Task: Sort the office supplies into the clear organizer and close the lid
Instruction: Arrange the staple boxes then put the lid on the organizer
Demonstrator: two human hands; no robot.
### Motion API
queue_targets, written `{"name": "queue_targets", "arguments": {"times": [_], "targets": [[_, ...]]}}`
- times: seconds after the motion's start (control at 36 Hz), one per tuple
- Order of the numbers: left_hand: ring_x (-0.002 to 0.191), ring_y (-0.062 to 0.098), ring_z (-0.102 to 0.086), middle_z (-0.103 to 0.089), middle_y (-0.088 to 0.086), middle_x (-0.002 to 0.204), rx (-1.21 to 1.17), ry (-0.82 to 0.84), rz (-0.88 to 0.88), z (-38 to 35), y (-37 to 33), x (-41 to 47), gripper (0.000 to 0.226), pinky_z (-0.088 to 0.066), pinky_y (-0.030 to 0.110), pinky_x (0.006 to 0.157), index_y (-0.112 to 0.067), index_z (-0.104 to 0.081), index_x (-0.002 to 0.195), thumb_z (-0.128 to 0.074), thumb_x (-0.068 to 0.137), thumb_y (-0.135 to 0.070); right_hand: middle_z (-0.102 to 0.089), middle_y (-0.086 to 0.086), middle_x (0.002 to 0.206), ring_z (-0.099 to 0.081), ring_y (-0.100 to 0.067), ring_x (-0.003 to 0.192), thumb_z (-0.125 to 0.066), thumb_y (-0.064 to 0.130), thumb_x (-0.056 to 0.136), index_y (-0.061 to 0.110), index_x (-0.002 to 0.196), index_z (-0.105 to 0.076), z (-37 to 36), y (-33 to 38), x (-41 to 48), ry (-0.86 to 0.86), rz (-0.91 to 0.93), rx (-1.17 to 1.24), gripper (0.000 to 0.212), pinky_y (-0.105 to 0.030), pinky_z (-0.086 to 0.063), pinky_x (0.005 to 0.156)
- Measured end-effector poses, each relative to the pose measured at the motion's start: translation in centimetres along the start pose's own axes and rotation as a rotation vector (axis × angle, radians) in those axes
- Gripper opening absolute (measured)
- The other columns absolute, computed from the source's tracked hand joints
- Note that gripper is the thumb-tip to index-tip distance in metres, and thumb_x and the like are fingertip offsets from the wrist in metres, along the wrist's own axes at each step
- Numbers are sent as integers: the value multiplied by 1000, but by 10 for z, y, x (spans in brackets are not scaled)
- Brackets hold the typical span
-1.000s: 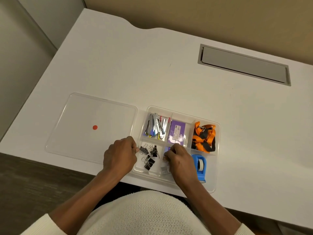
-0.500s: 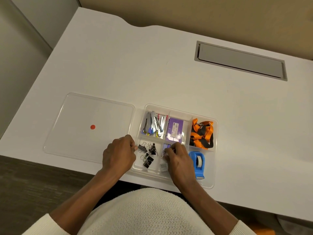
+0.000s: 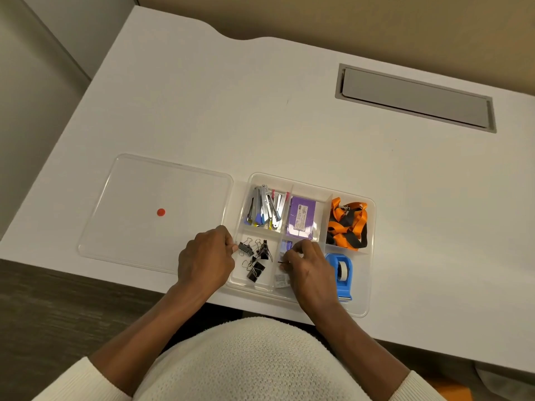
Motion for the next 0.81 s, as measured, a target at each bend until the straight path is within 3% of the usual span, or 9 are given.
{"name": "queue_targets", "arguments": {"times": [0.06,0.25,0.5,0.81], "targets": [[70,15,-63,-77,-5,91,-2,-1,0,-1,1,1,9,-43,26,55,-22,-66,91,-70,98,-28,-65,-7,120,-64,-22,110,-81,26,86,16,111,-73,-1,-1,1,9,5,-7,28,-34,-62,79],[74,16,-67,-77,-5,94,-5,0,6,-3,0,2,7,-54,30,63,-22,-67,93,-71,97,-25,-65,-5,121,-62,-20,110,-77,29,90,18,116,-70,1,-2,4,29,14,-25,28,-33,-60,81],[64,6,-54,-78,-7,93,-20,-3,13,-6,2,3,7,-30,19,49,-22,-67,92,-72,96,-23,-66,-8,122,-63,-23,112,-77,31,90,17,113,-73,3,-3,2,48,23,-48,27,-38,-63,80],[67,10,-58,-76,-6,92,-4,5,3,-6,1,5,8,-31,20,49,-21,-67,94,-72,96,-27,-66,-10,129,-63,-29,121,-85,32,82,20,109,-77,9,-3,0,93,45,-118,30,-43,-64,77]]}}
Point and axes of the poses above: each hand's wrist, its own x-axis towards the middle knuckle, its own z-axis out of the back of the hand, y = z × x, the point moved 3 cm from there along x, towards the middle knuckle
